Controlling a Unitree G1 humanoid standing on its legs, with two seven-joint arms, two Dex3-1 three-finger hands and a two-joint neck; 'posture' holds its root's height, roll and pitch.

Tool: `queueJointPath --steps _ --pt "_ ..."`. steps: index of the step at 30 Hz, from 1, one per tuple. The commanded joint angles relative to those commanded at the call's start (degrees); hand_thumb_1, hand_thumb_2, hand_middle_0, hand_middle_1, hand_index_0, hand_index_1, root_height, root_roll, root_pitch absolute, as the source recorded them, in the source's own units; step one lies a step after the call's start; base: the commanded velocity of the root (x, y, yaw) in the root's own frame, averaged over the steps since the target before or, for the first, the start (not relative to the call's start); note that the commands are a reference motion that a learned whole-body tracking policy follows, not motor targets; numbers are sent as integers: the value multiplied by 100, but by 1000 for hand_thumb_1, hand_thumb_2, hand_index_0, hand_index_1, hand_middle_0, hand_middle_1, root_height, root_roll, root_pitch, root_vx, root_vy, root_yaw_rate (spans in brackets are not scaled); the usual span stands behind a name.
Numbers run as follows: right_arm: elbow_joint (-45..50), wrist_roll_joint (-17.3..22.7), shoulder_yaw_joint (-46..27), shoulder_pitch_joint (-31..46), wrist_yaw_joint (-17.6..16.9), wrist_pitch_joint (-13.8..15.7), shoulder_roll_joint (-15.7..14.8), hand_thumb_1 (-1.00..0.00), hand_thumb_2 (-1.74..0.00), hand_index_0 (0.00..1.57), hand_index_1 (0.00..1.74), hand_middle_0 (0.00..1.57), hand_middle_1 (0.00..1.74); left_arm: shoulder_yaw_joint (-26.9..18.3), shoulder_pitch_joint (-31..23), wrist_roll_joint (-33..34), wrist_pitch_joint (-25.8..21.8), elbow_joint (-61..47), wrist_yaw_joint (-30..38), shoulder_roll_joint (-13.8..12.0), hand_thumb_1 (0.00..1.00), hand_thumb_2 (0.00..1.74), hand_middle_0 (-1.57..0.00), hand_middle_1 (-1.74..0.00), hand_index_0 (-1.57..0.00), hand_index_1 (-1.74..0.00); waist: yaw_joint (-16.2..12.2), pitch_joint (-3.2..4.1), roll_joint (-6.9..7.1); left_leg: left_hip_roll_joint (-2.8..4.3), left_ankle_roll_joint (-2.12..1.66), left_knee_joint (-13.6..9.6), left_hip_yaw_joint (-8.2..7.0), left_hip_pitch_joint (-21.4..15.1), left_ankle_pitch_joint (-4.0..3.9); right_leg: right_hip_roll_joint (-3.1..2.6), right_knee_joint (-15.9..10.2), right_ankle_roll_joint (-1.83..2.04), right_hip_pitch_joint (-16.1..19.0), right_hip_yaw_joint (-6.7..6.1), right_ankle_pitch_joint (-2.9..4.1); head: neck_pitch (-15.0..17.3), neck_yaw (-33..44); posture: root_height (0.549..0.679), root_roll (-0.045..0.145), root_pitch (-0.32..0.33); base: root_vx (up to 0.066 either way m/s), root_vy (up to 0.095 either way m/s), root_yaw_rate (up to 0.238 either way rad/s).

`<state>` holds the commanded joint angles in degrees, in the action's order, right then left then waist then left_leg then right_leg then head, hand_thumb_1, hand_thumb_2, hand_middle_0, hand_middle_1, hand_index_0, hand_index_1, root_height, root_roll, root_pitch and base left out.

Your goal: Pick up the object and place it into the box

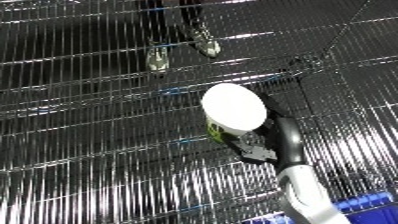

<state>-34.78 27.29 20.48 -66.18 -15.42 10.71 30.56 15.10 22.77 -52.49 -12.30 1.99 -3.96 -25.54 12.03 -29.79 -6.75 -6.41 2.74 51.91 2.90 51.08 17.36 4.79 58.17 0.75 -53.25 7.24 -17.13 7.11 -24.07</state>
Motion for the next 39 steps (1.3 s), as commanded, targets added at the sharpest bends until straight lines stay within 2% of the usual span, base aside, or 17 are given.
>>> queueJointPath --steps 9,13,19,24,28,35,39 --pt "687 -125 -284 443 -65 355 -17 -800 -1392 1256 1392 1256 1392 -119 -169 105 -68 -42 -59 33 1000 1740 -1570 -1740 -1570 -1740 -144 0 41 55 -28 -303 -28 -405 -64 -6 -207 22 343 -24 18 -243 77 602 32 243 -19 -20 -67" --pt "1488 -121 -550 911 -74 395 -93 -800 -1392 1256 1392 1256 1392 -237 -330 184 -119 -115 -26 91 1000 1740 -1570 -1740 -1570 -1740 -288 0 97 100 -47 -418 -67 -567 -81 -49 -283 27 479 -63 20 -157 197 605 33 232 -19 -6 -159" --pt "2450 -382 -805 1634 -61 436 -311 -800 -1392 1256 1392 1256 1392 -402 -468 326 -131 -153 73 213 1000 1740 -1570 -1740 -1570 -1740 -527 0 193 205 -89 -673 -133 -831 -153 -134 -486 29 702 -153 68 -190 325 612 37 220 -26 -4 -196" --pt "3109 -568 -945 2299 -21 617 -427 -800 -1392 1256 1392 1256 1392 -533 -609 392 -161 -111 43 251 1000 1740 -1570 -1740 -1570 -1740 -743 0 293 274 -117 -908 -186 -1128 -188 -202 -735 51 985 -239 128 -29 411 619 38 204 -21 -13 -200" --pt "3590 -658 -1048 2864 54 717 -559 -800 -1392 1256 1392 1256 1392 -650 -689 439 -131 -118 58 264 1000 1740 -1570 -1740 -1570 -1740 -940 0 382 335 -137 -1064 -229 -1451 -181 -236 -974 71 1296 -328 188 117 375 625 41 180 1 -6 -225" --pt "4052 -650 -1206 3516 75 733 -619 -800 -1392 1256 1392 1256 1392 -787 -707 434 63 -150 92 199 1000 1740 -1570 -1740 -1570 -1740 -1204 0 480 400 -178 -1265 -308 -2033 -126 -260 -1374 99 1879 -453 272 604 230 636 46 131 22 -11 -169" --pt "4161 -627 -1228 3675 32 680 -604 -800 -1392 1256 1392 1256 1392 -804 -697 457 146 -143 86 190 1000 1740 -1570 -1740 -1570 -1740 -1277 0 497 436 -211 -1522 -364 -2375 -176 -254 -1692 128 2207 -501 349 767 121 643 49 109 28 -19 -122"
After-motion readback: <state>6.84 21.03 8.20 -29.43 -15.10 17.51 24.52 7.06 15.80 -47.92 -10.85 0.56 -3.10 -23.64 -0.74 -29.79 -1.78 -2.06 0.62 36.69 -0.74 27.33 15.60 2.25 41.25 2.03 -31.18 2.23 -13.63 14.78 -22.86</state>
